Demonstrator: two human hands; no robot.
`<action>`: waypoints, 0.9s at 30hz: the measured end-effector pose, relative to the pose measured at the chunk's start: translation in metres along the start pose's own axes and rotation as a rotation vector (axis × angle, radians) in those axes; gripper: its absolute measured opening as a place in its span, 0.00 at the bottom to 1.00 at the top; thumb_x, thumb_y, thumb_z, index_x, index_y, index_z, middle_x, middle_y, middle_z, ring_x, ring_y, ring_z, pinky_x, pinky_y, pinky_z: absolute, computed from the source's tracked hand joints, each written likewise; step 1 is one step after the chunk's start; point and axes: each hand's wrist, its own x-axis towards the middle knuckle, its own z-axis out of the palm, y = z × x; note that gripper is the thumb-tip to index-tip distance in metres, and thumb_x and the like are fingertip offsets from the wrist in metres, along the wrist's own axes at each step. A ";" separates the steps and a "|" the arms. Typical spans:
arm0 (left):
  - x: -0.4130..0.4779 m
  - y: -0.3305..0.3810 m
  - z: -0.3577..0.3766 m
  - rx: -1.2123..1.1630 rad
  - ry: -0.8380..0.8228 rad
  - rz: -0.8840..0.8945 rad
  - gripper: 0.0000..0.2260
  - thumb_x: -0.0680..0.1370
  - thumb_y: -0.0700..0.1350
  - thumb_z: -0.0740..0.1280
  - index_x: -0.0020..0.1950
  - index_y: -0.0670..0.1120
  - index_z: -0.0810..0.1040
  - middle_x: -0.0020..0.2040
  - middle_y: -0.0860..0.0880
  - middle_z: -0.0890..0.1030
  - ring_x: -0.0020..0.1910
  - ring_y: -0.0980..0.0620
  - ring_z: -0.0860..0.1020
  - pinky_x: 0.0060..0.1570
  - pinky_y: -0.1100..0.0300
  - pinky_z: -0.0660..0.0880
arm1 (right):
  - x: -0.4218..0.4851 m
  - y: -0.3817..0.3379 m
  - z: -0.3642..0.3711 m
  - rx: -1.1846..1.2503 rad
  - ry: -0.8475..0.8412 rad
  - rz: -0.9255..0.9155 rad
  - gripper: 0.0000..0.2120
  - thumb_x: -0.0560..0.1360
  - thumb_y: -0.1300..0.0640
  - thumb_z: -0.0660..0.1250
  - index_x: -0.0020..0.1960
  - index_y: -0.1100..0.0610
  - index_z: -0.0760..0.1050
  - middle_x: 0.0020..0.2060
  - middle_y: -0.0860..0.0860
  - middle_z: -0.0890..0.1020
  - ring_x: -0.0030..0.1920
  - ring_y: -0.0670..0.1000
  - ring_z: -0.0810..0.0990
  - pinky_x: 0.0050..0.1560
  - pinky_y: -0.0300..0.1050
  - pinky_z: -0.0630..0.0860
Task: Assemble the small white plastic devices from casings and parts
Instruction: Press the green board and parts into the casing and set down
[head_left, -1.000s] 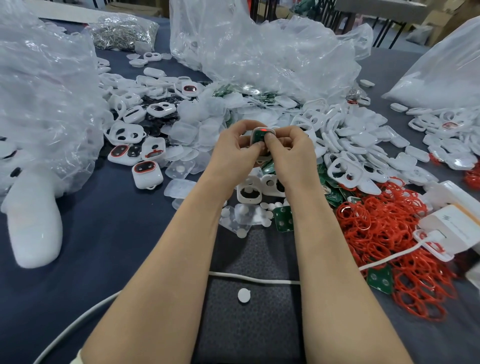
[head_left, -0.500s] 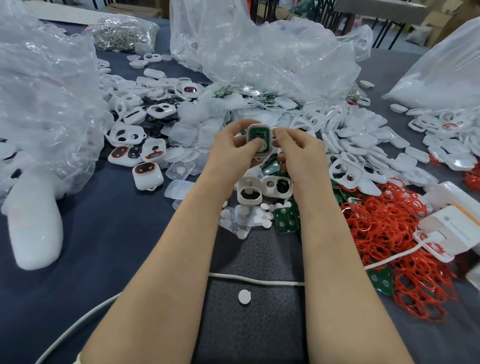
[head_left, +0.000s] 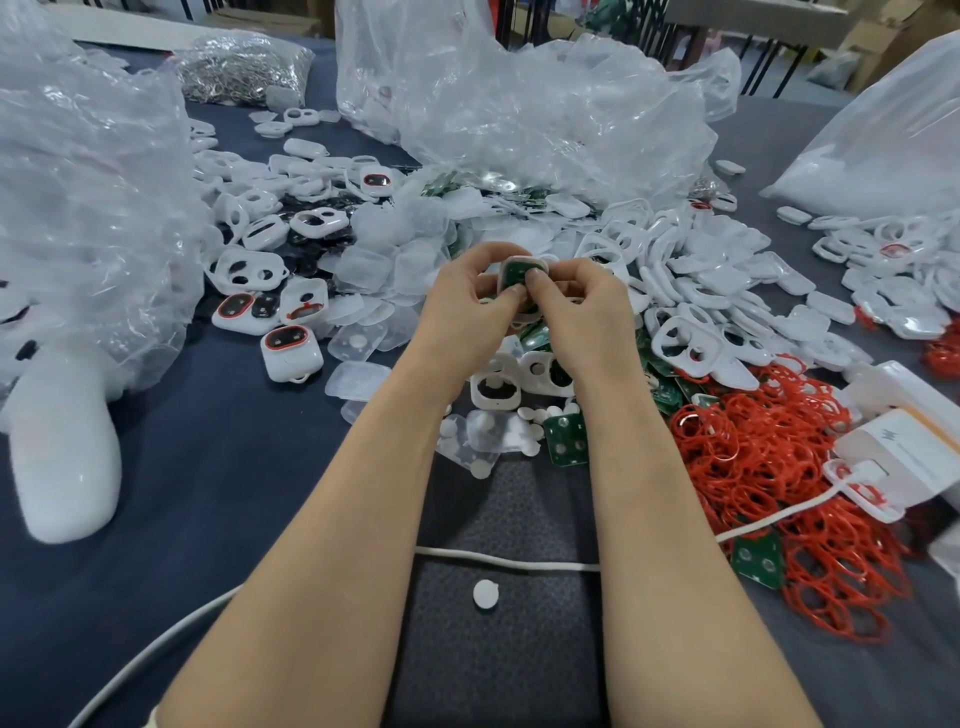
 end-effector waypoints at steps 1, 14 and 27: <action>0.000 0.000 0.000 0.012 0.009 0.011 0.11 0.78 0.32 0.61 0.52 0.47 0.76 0.46 0.42 0.83 0.41 0.51 0.82 0.47 0.60 0.80 | 0.000 0.000 0.001 -0.002 0.003 -0.007 0.05 0.77 0.55 0.67 0.48 0.56 0.78 0.40 0.52 0.81 0.43 0.50 0.80 0.47 0.46 0.78; 0.002 -0.002 0.004 -0.111 0.042 -0.117 0.10 0.79 0.36 0.64 0.56 0.48 0.76 0.46 0.48 0.83 0.44 0.53 0.83 0.47 0.60 0.81 | 0.003 0.001 -0.003 0.031 0.059 0.033 0.15 0.81 0.50 0.59 0.46 0.55 0.82 0.37 0.49 0.83 0.37 0.46 0.79 0.42 0.43 0.75; 0.005 0.002 0.002 -0.339 0.058 -0.229 0.10 0.81 0.34 0.57 0.54 0.42 0.77 0.46 0.45 0.81 0.42 0.51 0.81 0.36 0.64 0.78 | 0.004 0.003 -0.010 0.085 -0.041 0.018 0.05 0.75 0.56 0.69 0.42 0.48 0.77 0.34 0.45 0.78 0.28 0.34 0.74 0.32 0.27 0.71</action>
